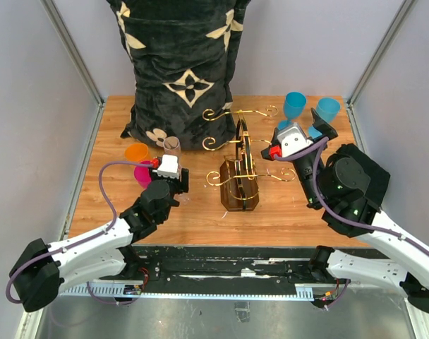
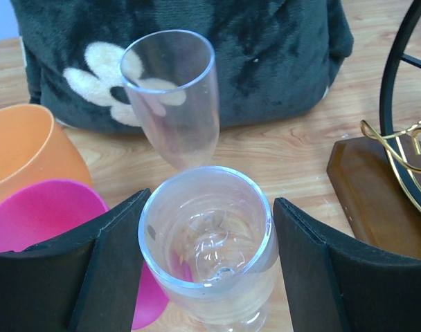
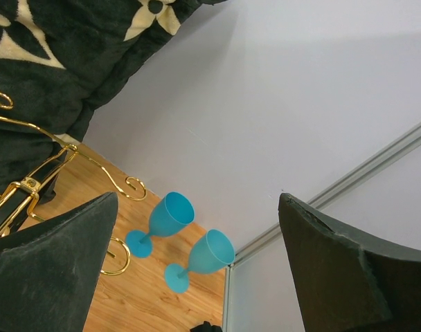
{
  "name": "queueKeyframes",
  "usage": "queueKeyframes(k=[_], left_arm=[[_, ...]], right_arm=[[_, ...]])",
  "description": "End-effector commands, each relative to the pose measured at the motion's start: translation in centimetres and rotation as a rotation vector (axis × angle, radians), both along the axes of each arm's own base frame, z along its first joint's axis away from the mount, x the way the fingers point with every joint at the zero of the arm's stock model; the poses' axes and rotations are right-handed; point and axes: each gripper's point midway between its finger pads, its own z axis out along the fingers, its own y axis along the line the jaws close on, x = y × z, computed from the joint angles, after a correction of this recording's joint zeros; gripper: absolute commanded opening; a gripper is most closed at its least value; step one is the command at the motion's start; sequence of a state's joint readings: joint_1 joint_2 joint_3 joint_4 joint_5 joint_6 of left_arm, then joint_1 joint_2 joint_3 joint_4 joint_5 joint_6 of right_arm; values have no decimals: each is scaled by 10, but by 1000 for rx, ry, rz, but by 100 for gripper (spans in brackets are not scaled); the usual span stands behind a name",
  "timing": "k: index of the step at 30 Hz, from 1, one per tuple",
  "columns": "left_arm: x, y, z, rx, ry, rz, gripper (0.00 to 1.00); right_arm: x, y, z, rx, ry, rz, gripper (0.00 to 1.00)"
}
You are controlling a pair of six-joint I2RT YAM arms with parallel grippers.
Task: Take the wine glass off the wine glass rack
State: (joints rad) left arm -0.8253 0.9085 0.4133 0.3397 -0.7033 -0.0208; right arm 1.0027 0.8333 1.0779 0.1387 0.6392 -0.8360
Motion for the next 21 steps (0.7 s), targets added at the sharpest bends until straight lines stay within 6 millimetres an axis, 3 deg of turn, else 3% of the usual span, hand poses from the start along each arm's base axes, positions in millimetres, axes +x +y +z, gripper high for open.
queueKeyframes(k=[1, 21], left_arm=[[5, 9, 25, -106, -131, 85, 56], [1, 4, 7, -73, -79, 92, 81]], right_arm=[[1, -11, 0, 70, 2, -28, 100], [5, -9, 0, 63, 10, -28, 99]])
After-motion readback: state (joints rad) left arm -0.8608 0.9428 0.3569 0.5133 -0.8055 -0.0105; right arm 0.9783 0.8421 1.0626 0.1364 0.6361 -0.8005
